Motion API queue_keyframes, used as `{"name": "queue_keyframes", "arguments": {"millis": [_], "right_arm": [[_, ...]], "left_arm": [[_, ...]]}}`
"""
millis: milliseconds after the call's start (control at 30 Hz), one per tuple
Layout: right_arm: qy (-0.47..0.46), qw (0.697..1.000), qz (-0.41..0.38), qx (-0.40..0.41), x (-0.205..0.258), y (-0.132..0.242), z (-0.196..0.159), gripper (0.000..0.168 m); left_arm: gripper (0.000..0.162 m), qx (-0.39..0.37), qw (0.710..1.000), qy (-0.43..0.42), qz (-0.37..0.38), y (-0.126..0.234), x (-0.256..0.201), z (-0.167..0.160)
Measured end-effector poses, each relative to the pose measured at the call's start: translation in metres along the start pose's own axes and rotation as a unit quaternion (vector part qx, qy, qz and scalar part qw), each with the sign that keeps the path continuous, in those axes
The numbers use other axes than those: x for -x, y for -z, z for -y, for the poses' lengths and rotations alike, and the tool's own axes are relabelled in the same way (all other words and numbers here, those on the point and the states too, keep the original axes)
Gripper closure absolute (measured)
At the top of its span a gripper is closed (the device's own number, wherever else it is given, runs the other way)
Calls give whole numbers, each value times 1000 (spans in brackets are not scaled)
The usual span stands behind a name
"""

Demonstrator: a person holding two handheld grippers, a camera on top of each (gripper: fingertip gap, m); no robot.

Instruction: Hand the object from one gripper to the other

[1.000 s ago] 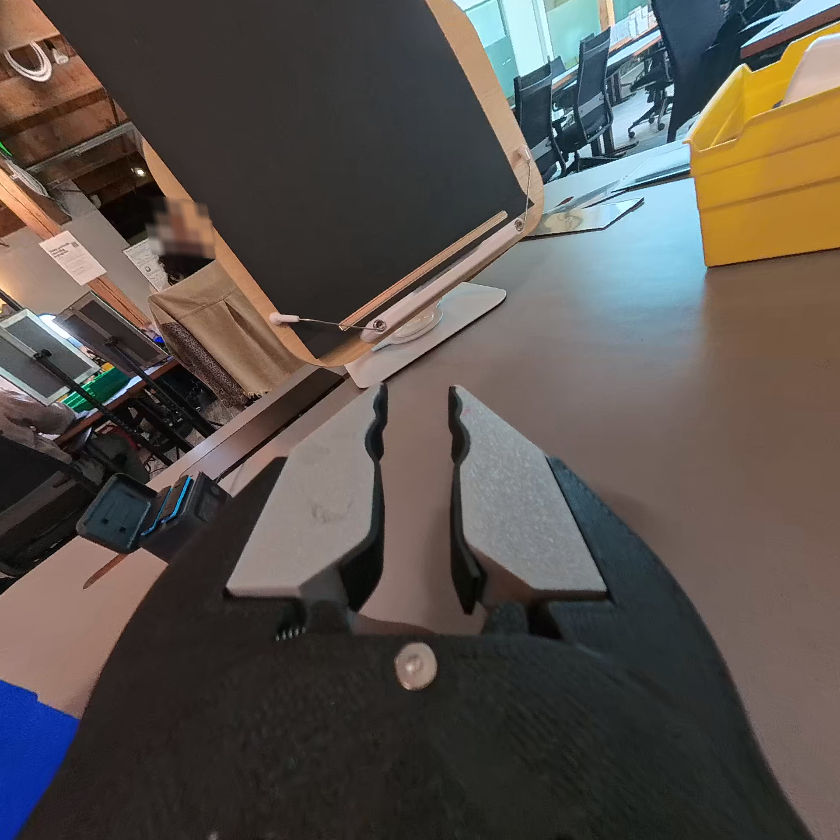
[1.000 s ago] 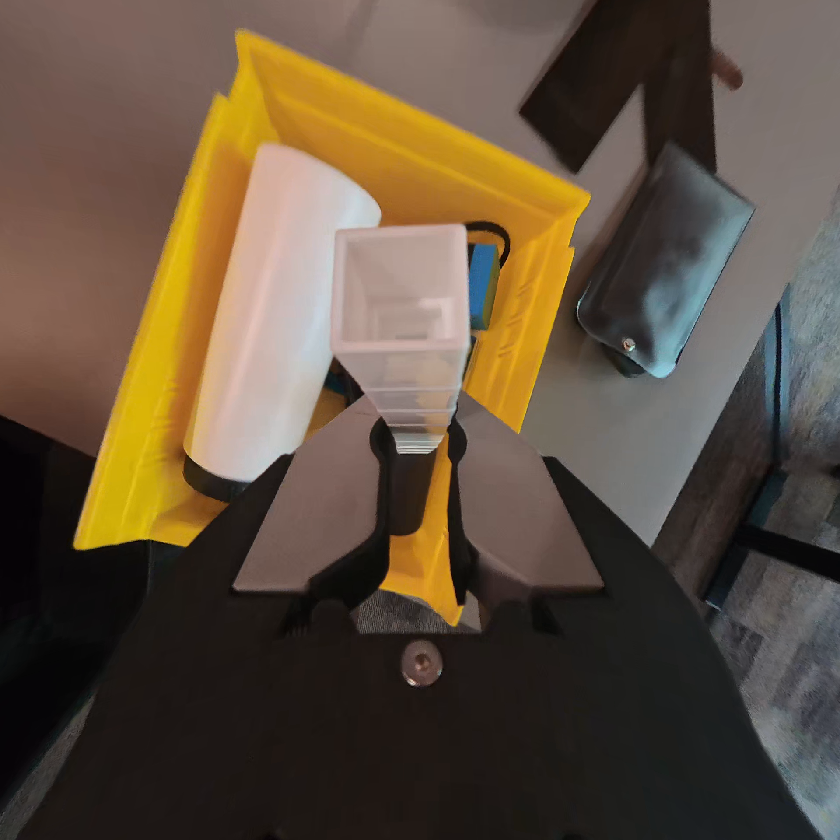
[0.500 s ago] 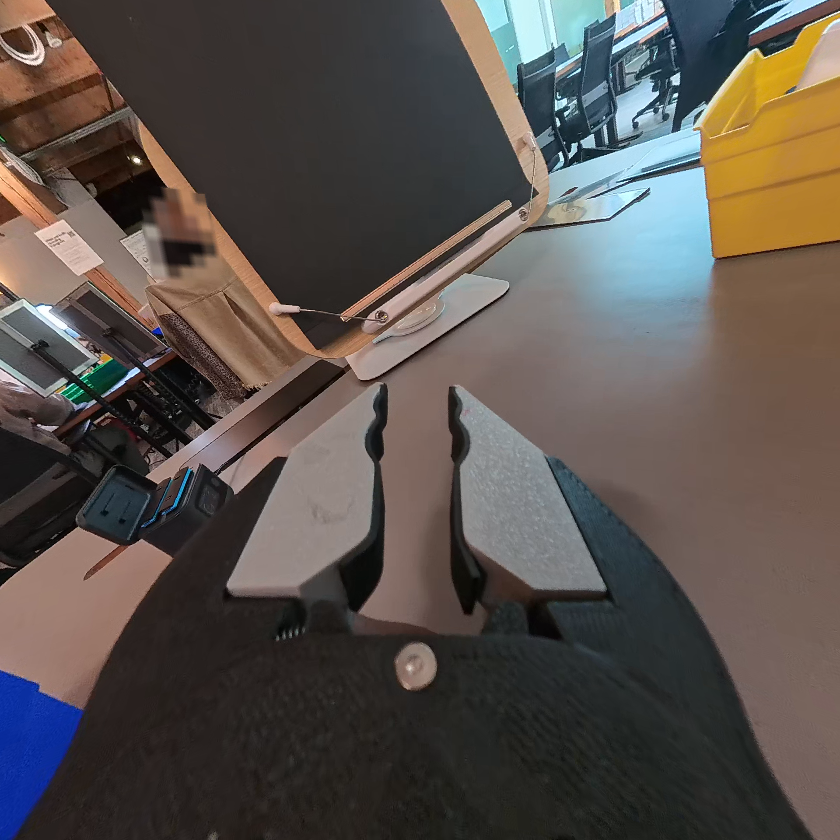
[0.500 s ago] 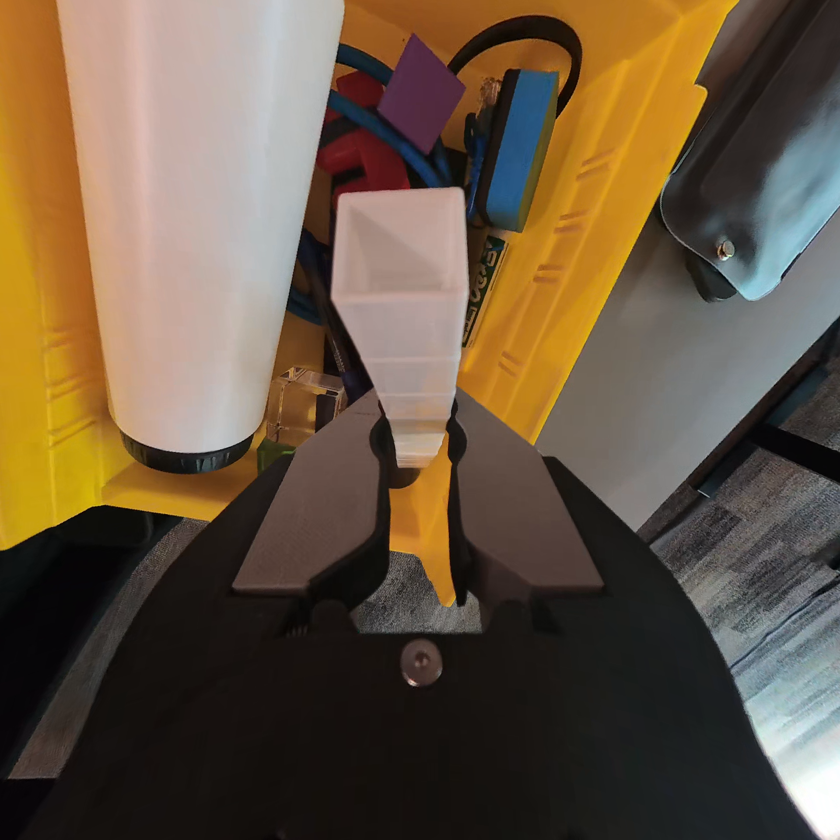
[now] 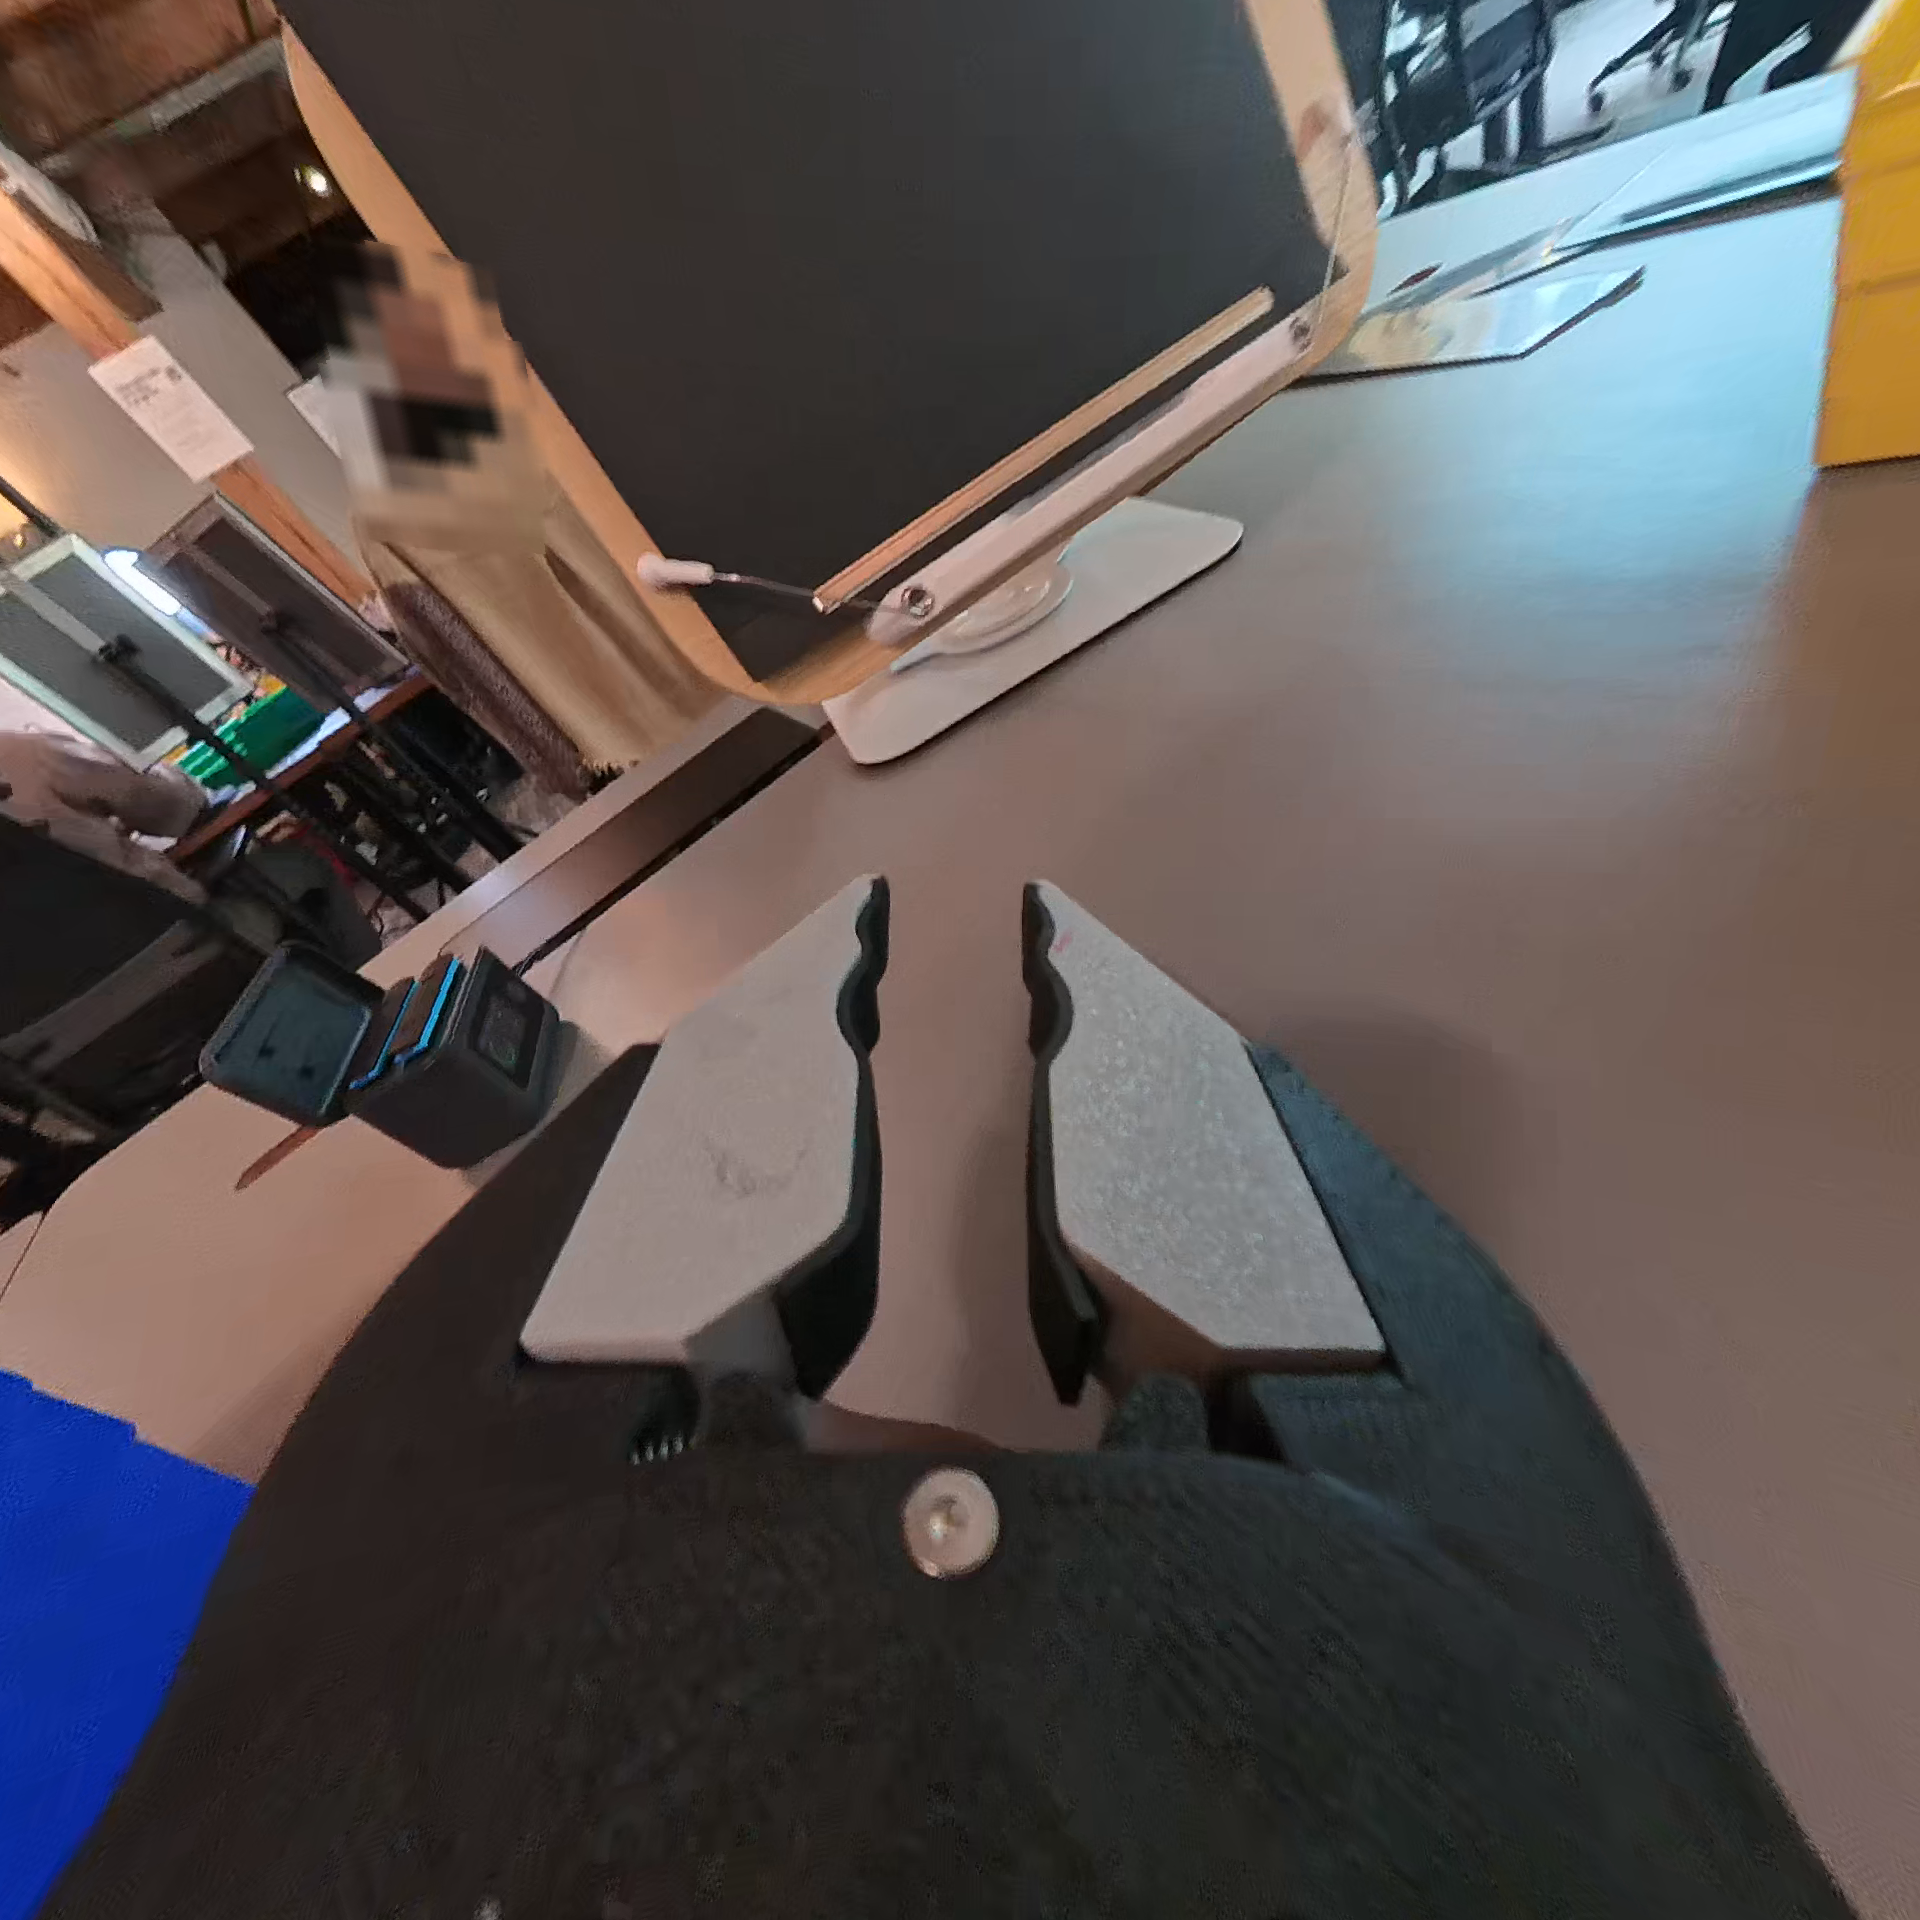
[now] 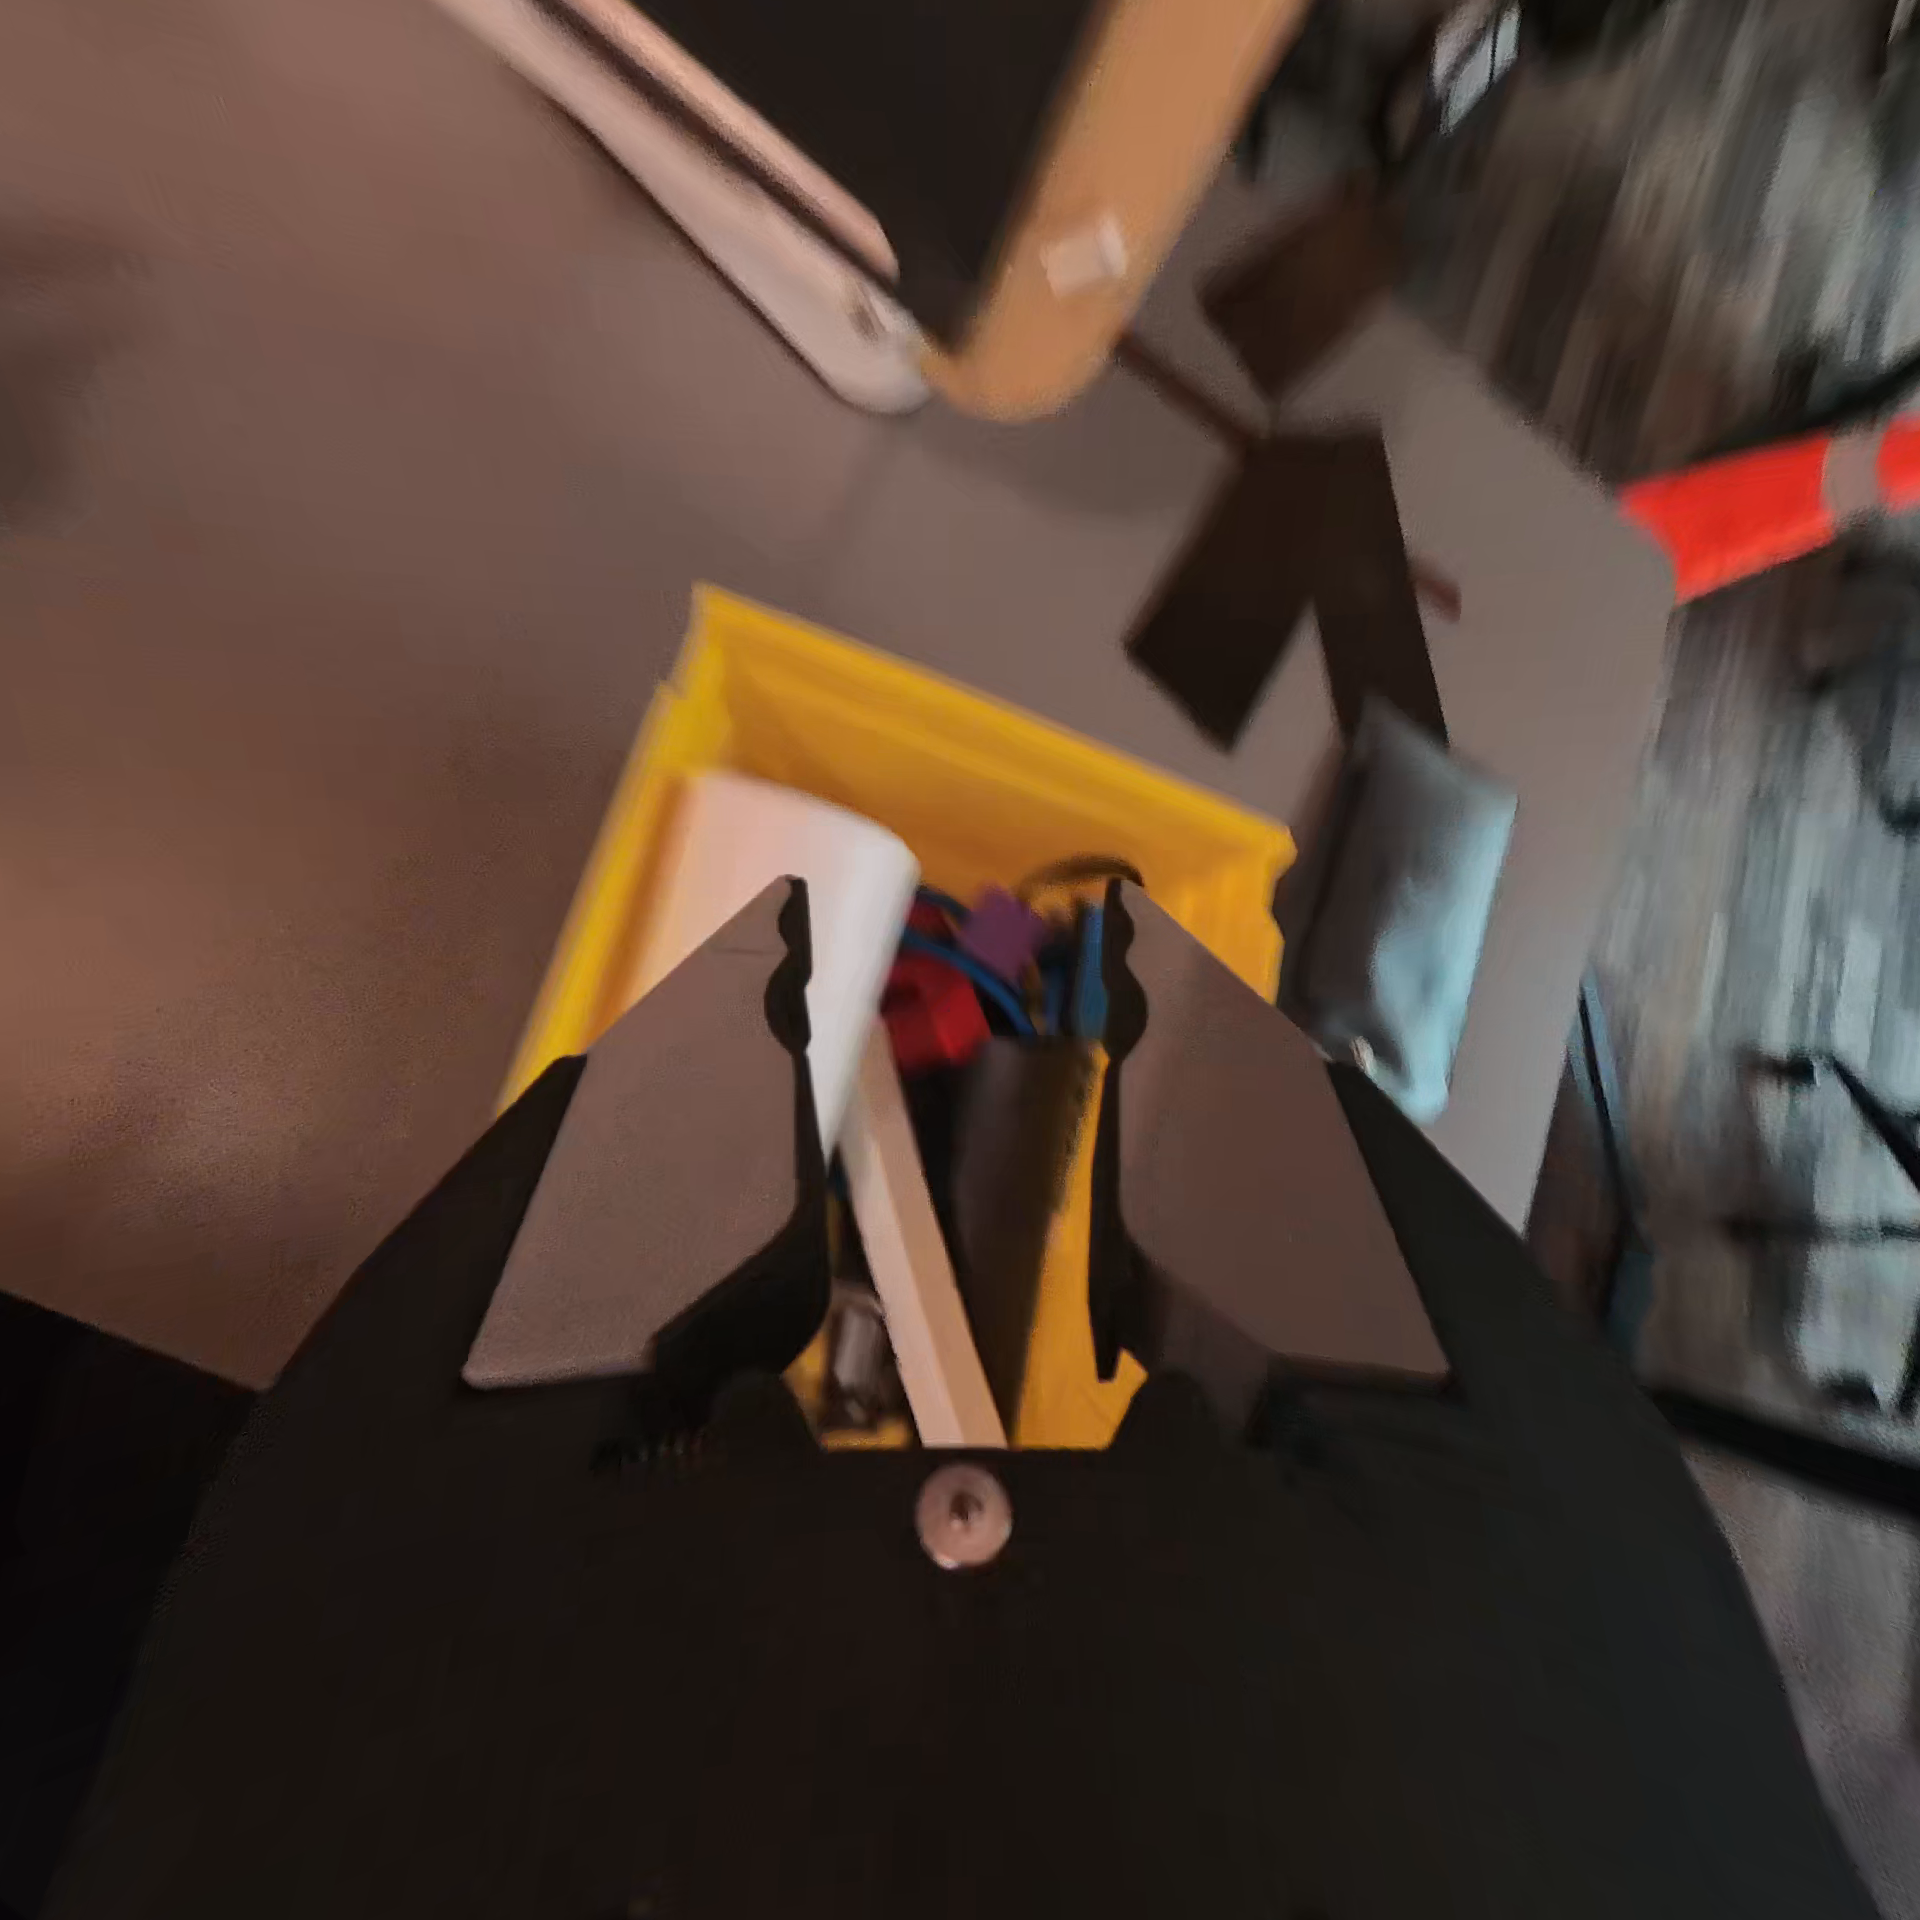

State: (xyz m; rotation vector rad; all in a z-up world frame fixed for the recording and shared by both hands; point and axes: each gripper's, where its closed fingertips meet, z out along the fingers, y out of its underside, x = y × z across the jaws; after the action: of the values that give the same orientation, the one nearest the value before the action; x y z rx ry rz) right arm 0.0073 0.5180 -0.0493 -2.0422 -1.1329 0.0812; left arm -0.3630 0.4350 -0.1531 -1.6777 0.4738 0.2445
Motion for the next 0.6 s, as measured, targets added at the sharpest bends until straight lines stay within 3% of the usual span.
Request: {"name": "queue_keyframes", "arguments": {"millis": [133, 300, 433, 600], "right_arm": [[44, 984, 46, -169, 82, 26, 85, 111], [36, 931, 140, -335, 182, 37, 156, 119], [0, 918, 183, -353, 233, -16, 175, 116], [-27, 939, 193, -283, 265, -134, 166, 111]], "left_arm": [[142, 28, 999, 3, 20, -4, 7, -12], [141, 44, 998, 5, 37, -5, 14, -19], [136, 51, 998, 13, 43, -2, 23, -24], [135, 55, 996, 30, 57, -2, 36, -29]]}}
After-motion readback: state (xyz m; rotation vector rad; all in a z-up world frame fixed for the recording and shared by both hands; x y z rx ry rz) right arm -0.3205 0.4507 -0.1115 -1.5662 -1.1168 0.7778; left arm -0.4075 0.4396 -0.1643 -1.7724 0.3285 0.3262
